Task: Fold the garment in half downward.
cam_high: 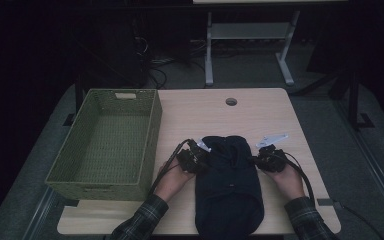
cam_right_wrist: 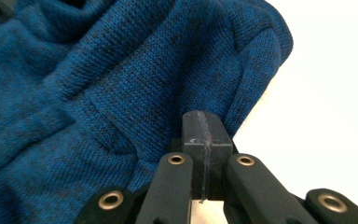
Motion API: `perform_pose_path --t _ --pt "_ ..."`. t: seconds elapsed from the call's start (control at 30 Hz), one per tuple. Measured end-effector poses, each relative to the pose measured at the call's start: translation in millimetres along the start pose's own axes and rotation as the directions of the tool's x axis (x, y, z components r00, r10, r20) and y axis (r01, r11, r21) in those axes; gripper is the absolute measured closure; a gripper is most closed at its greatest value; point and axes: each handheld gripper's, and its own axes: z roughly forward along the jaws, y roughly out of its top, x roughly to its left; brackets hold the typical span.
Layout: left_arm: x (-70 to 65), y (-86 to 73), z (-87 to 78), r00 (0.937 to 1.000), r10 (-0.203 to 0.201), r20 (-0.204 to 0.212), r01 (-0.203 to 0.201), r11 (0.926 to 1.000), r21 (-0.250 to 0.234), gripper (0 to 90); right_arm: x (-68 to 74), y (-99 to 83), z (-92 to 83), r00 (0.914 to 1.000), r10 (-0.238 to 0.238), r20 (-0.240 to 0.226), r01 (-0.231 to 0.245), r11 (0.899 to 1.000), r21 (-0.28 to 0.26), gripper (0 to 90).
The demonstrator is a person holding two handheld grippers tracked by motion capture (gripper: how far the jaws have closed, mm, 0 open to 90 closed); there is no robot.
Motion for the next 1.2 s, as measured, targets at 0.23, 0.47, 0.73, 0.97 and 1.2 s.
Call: perform_pose_path --t 0.23,0.47,0.73,0.97,1.2 --pt "8.5 6.2 -12.7 0.9999 -0.012 0.004 0.012 0.9996 -0.025 83.4 -6.9 7.9 -10.4 0.9997 -0.002 -0.024 0.001 1.000 -0.011 81.4" --pt "28.2 19.2 -25.9 0.9988 -0.042 -0.024 0.041 0.9976 -0.056 71.0 -20.3 22.2 -15.1 0.9990 0.028 -0.035 -0.029 0.999 -0.039 63.6" --pt "50.4 33.0 -24.0 0.9919 -0.077 -0.101 0.070 0.9949 -0.072 56.5 -32.8 37.1 -12.5 0.9985 0.038 -0.038 -0.040 0.998 -0.042 58.1" --pt "71.7 41.7 -13.5 0.9879 -0.106 -0.113 0.095 0.9908 -0.096 52.7 -43.2 49.0 -3.7 0.9981 0.042 -0.044 -0.045 0.998 -0.049 56.0" --pt "83.9 50.3 3.8 0.9889 -0.122 -0.085 0.113 0.9881 -0.104 49.0 -55.6 57.2 5.9 0.9967 0.067 -0.045 -0.070 0.995 -0.067 54.8"
